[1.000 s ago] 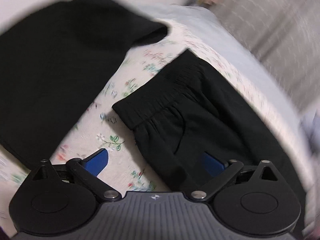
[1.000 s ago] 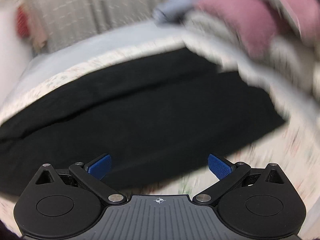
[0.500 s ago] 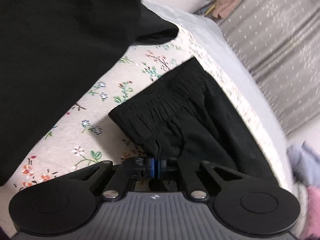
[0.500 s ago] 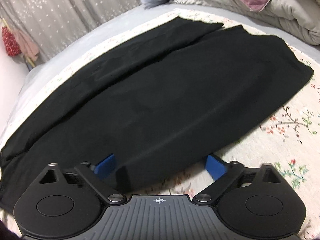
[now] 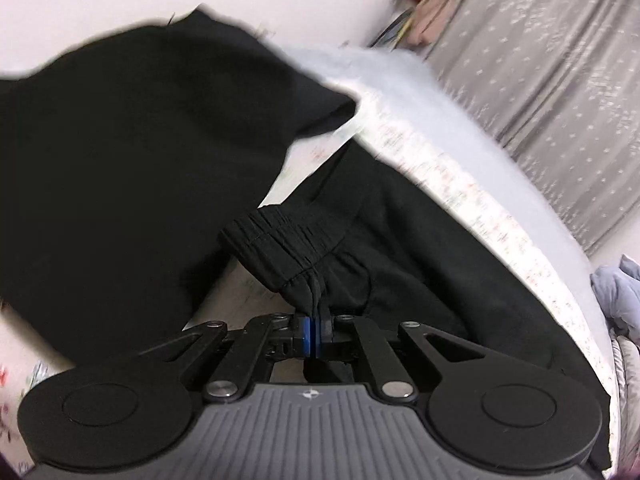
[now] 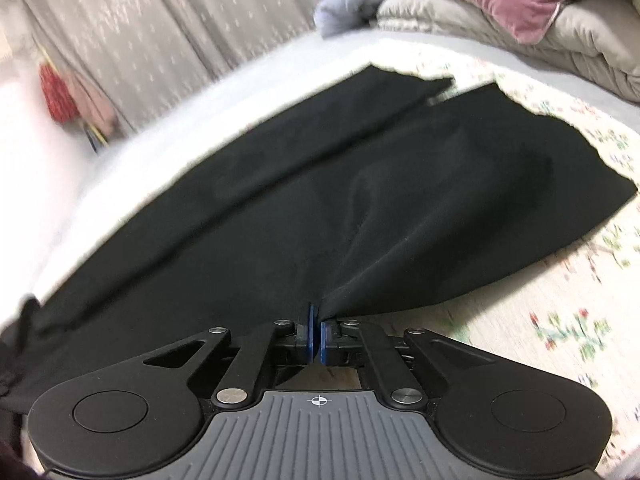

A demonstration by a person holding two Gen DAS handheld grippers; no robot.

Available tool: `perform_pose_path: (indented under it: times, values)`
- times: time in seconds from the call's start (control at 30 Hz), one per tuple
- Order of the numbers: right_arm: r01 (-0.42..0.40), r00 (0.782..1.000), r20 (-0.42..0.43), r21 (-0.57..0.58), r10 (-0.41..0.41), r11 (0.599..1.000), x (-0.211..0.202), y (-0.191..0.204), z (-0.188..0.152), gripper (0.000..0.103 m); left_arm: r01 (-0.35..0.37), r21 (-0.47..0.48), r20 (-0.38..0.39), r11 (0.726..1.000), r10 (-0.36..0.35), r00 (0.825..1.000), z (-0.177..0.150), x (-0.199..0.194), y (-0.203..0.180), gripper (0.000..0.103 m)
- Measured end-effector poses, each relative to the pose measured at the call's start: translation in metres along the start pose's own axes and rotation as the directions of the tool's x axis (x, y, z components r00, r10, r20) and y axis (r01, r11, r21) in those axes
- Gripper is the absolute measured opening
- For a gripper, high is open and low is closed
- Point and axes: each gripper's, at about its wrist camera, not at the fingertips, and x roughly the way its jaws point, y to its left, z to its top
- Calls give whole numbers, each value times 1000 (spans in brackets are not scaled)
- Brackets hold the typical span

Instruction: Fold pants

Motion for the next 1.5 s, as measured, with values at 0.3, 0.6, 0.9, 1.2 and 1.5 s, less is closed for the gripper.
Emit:
perform_pose_path:
  times: [0.3, 0.6, 0.9, 1.2, 1.5]
  values:
    - [30, 996, -83, -167, -44, 985, -2, 6, 12, 20, -127, 160, 4, 979, 128, 992, 2, 1, -14, 25]
    - [110, 987, 145, -327, -65, 939, -35, 0, 90, 86, -184, 113, 135, 976, 168, 976, 44, 2, -35, 54]
    - [28, 993, 115, -318, 9, 948, 38, -21, 202, 87, -130, 166, 153, 978, 105, 983, 81, 53, -85, 81]
    - [55, 998, 36, -426, -44, 903, 186, -11, 296, 87, -135, 130, -29, 982, 140, 990, 118, 179, -95, 85]
    - [129, 991, 20, -392, -132, 911, 290, -42, 352, 87, -208, 214, 15, 954, 209, 978, 113, 219, -110, 75]
